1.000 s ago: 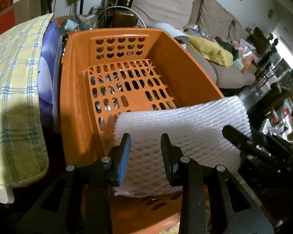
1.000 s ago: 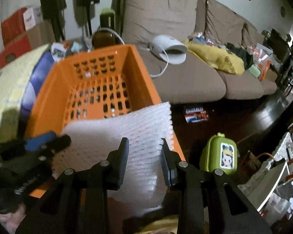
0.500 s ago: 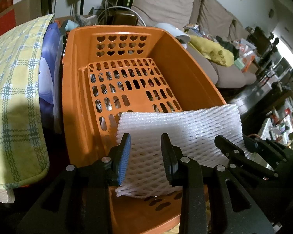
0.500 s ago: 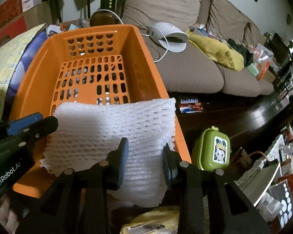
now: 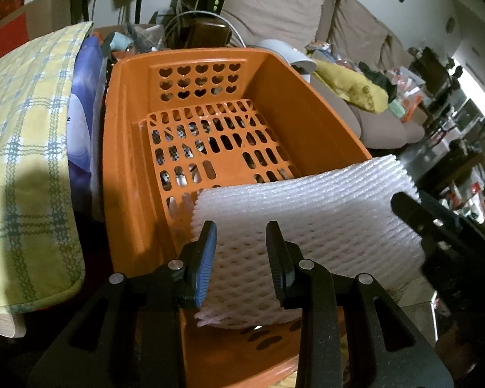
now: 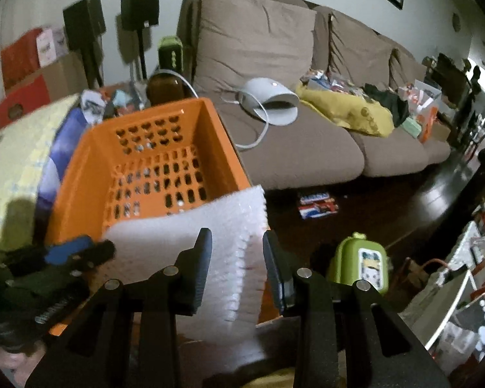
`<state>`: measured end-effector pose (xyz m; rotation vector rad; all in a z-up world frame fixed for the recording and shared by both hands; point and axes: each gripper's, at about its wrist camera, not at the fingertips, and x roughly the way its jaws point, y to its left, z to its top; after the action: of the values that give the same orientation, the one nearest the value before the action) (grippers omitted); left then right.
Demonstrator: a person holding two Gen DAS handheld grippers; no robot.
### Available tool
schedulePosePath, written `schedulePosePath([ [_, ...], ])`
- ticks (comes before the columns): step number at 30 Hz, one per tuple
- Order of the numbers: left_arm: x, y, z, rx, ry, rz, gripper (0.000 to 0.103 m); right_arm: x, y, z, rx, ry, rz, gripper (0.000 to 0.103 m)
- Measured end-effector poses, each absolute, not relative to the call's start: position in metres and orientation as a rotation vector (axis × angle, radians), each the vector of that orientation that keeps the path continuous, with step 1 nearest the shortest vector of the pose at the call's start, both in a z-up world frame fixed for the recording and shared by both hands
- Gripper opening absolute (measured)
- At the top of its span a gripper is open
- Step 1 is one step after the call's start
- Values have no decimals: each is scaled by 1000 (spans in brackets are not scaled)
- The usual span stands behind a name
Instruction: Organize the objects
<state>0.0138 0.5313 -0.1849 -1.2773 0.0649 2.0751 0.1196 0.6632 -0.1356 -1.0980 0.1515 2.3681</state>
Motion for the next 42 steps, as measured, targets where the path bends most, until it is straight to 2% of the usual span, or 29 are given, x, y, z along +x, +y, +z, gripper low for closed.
schedulePosePath([
  [7,13,532,-185,-1279,61,2073,28,110,659,-158,-1206,20,2275,32],
  [15,13,531,-186,-1281,60,2075,28,108,662,-173,-1282,20,2238,36],
  [22,14,530,-184,-1268,78,2083,29,109,664,-180,-1314,60,2230,40],
  [30,15,529,-186,-1272,77,2089,29,112,676,-186,-1355,199,2241,38],
  [36,15,530,-186,-1274,79,2091,29,111,675,-186,-1370,205,2241,41],
  [42,14,530,-187,-1273,79,2097,29,112,680,-190,-1399,300,2249,41],
])
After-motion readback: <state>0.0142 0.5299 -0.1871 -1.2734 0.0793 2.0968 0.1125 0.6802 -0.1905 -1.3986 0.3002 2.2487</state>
